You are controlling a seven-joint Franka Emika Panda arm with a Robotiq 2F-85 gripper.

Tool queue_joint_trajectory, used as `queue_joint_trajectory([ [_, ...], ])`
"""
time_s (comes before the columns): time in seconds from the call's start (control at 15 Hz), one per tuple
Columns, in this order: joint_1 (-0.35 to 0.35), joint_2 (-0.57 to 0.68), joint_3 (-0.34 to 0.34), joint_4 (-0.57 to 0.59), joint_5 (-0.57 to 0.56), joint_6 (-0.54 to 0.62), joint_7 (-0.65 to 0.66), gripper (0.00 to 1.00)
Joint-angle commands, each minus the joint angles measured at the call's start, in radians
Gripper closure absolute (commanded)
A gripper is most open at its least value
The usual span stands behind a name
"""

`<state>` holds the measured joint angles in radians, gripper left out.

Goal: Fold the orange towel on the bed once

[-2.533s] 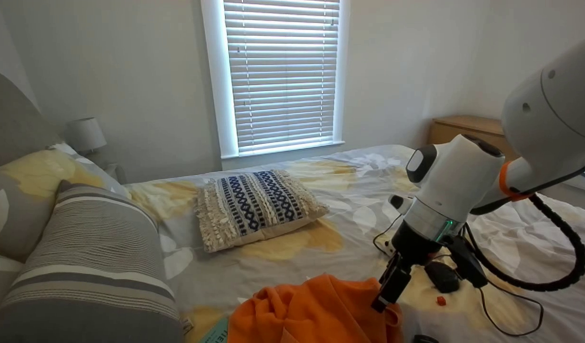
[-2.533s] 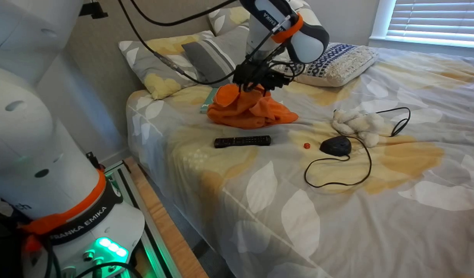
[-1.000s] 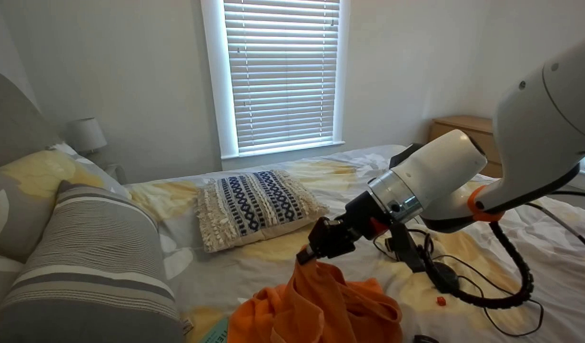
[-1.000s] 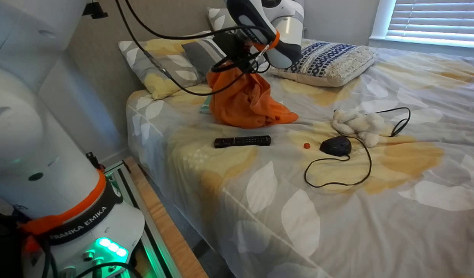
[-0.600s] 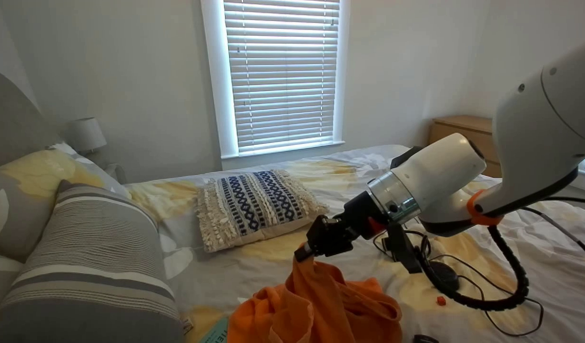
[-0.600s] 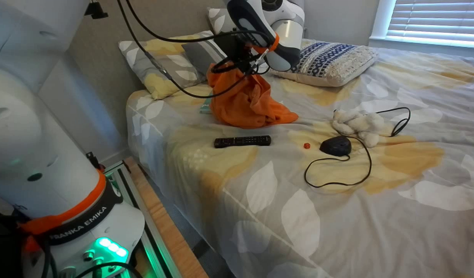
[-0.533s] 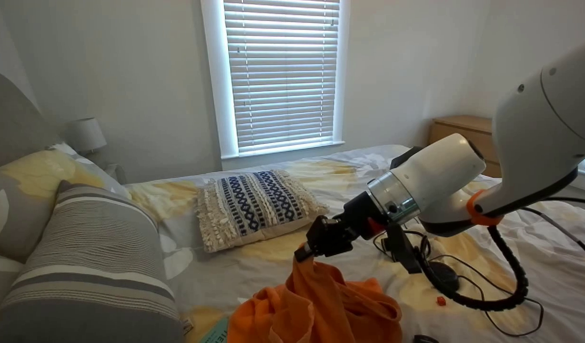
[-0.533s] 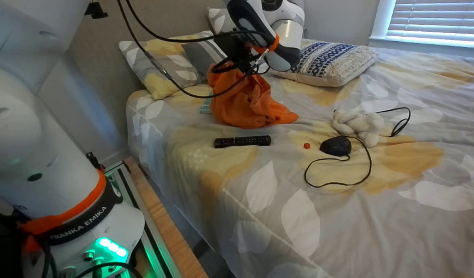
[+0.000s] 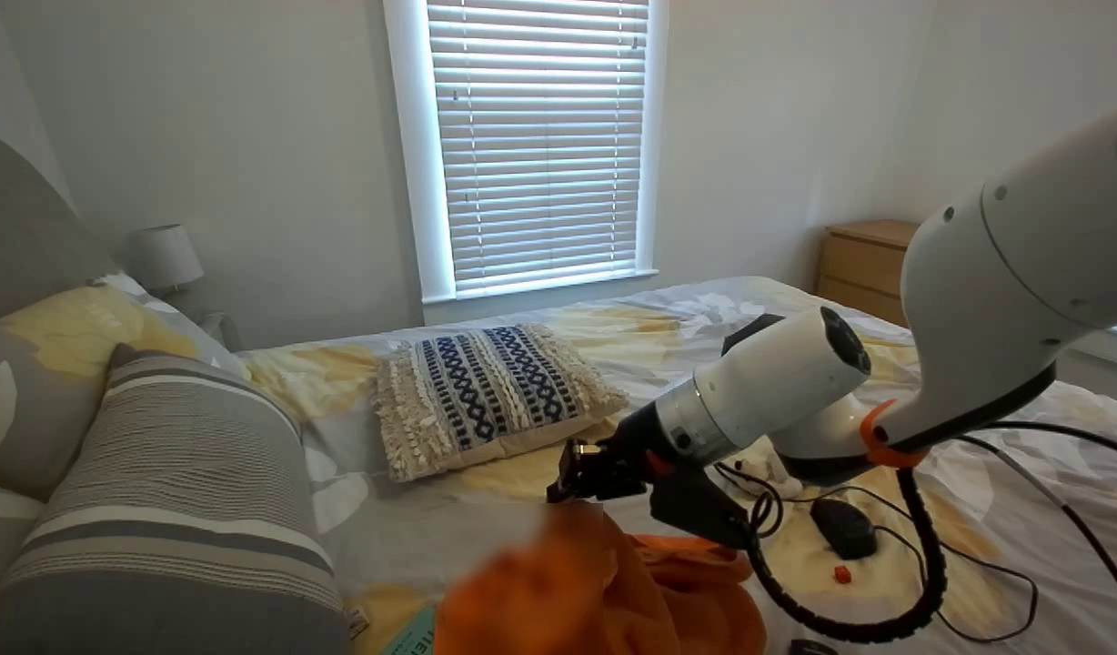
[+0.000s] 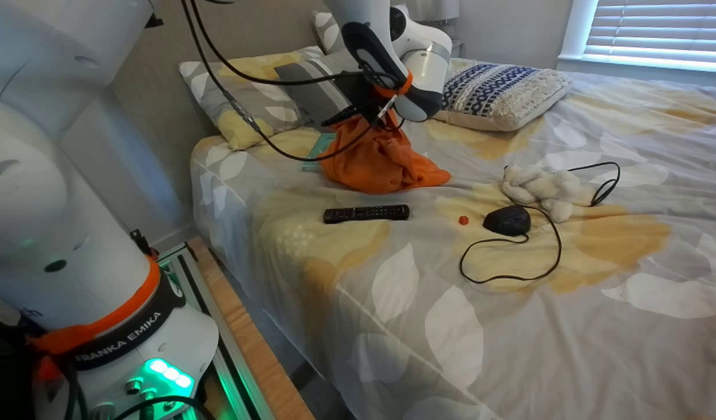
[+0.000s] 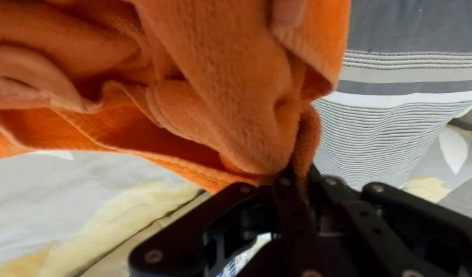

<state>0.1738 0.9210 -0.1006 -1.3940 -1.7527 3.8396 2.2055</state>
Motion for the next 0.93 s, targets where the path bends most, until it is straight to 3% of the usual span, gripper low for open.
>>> queue_joint_trajectory([
  [0.0,0.029,0.076,0.015,0.054,0.029,-0.023,0.11,0.98],
  [0.27,0.07,0.12,0.021,0.081,0.005,0.005,0.255,0.98],
  [0.67,0.132,0.143,-0.048,0.1,-0.047,-0.013,0.456,0.98],
  [0.73,0.138,0.143,-0.06,0.111,-0.059,-0.006,0.476,0.68],
  [0.87,0.145,0.124,-0.085,0.119,-0.08,0.006,0.515,0.6],
])
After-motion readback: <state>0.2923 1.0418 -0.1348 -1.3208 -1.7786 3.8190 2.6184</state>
